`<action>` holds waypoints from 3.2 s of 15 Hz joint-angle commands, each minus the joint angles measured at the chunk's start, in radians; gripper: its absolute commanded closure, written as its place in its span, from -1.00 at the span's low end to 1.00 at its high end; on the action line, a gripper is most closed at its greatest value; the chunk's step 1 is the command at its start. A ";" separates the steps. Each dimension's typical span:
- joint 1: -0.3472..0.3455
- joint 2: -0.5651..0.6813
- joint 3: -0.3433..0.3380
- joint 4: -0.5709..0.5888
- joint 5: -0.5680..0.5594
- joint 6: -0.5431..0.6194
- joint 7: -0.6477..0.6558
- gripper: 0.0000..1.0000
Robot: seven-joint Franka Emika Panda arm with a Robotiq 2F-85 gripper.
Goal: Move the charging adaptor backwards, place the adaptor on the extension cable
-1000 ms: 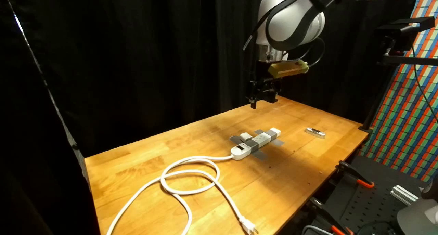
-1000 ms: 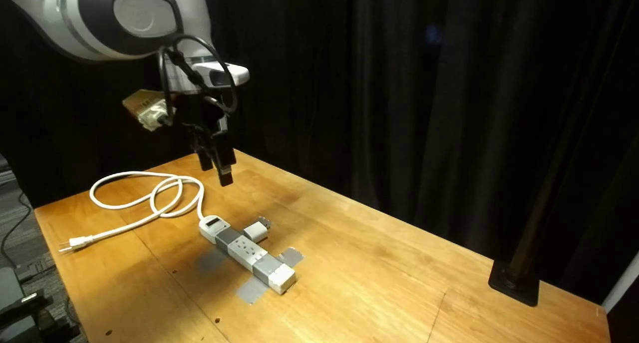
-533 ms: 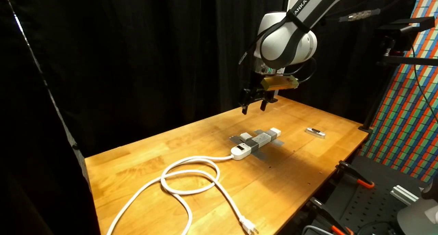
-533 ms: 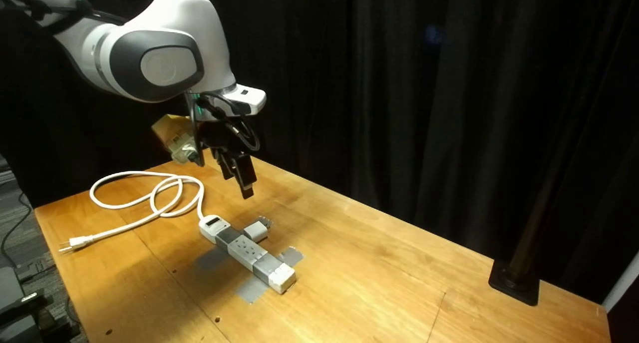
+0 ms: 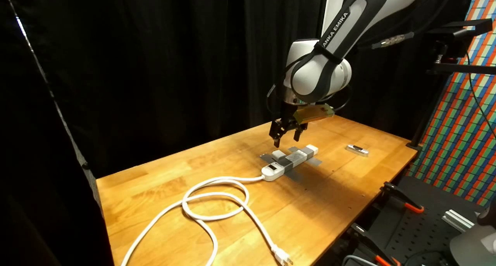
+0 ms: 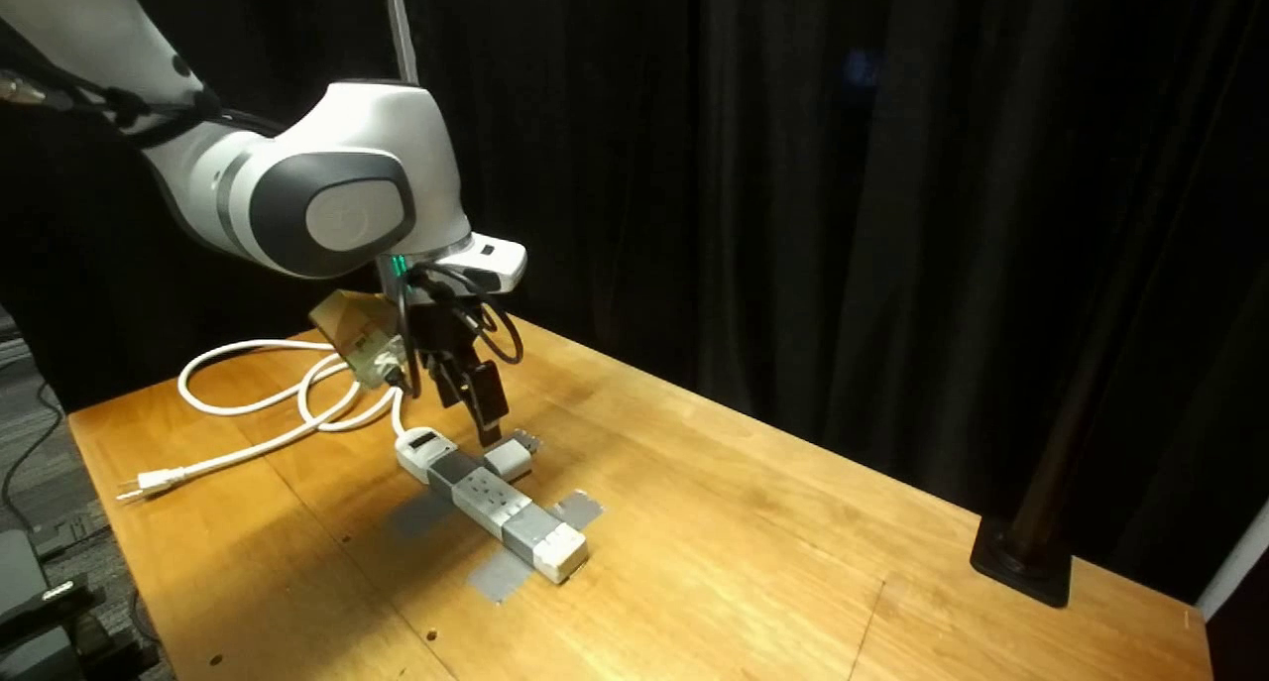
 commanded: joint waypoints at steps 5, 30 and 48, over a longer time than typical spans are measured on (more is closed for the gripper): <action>0.113 0.154 -0.136 0.087 -0.083 0.129 0.061 -1.00; 0.229 0.374 -0.206 0.352 0.024 0.135 0.144 0.54; 0.649 0.265 -0.551 0.001 0.170 0.573 0.232 -1.00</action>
